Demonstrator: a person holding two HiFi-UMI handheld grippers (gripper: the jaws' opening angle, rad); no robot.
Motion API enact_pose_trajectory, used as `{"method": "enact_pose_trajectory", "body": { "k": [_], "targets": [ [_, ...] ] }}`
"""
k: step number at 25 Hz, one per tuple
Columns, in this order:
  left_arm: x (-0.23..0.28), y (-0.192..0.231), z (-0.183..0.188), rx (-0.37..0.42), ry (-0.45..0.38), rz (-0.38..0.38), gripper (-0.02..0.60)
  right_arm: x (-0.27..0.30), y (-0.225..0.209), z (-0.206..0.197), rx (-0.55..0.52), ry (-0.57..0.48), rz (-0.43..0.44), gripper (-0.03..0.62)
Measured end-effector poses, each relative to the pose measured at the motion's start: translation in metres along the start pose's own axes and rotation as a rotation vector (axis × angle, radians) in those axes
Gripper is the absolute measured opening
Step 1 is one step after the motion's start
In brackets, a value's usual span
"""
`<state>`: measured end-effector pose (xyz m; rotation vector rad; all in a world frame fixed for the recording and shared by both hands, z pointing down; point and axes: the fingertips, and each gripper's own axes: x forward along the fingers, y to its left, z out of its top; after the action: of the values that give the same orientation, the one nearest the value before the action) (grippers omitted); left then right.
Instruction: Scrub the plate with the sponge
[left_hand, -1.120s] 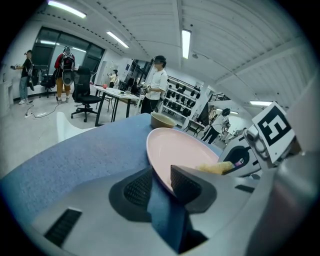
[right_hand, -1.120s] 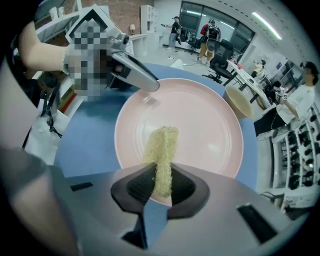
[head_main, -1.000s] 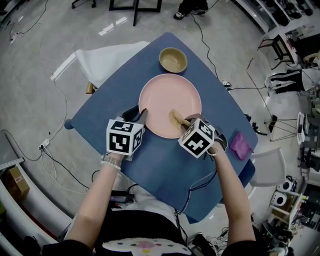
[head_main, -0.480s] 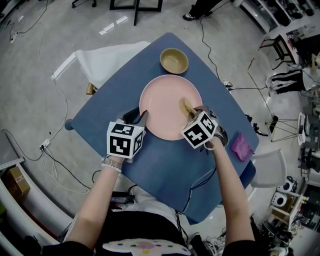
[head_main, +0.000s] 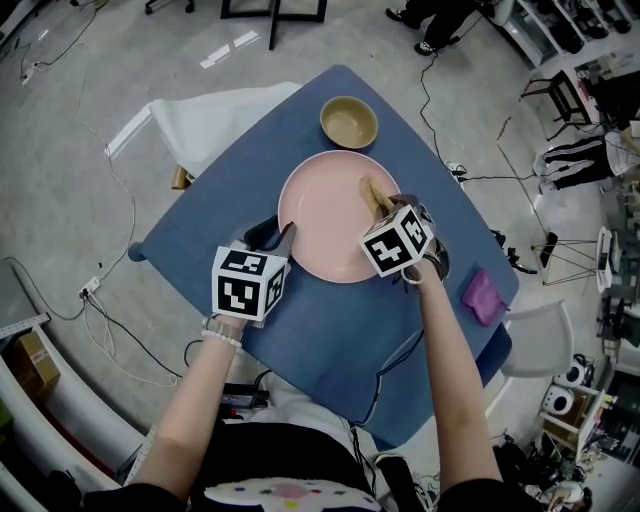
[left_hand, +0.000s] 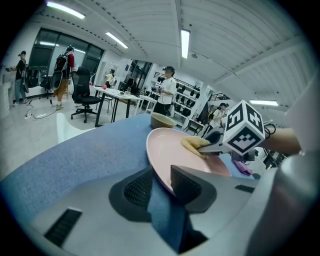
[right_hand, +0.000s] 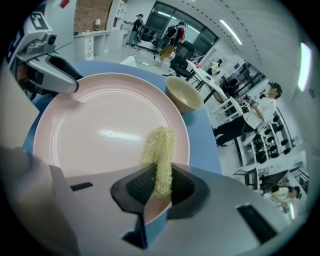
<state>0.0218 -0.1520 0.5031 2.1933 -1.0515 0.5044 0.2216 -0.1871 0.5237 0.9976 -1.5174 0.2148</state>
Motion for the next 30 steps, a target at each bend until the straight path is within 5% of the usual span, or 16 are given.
{"method": "enact_pose_trajectory", "body": {
  "k": [15,30],
  "targets": [
    [0.0,-0.001,0.0,-0.004,0.001,-0.004,0.123,0.002,0.024,0.065,-0.09,-0.182,0.0,0.057],
    [0.0,0.0,0.0,-0.004,0.003,-0.003,0.123,-0.03,0.104,0.084,-0.289,-0.351,0.243,0.057]
  ]
}}
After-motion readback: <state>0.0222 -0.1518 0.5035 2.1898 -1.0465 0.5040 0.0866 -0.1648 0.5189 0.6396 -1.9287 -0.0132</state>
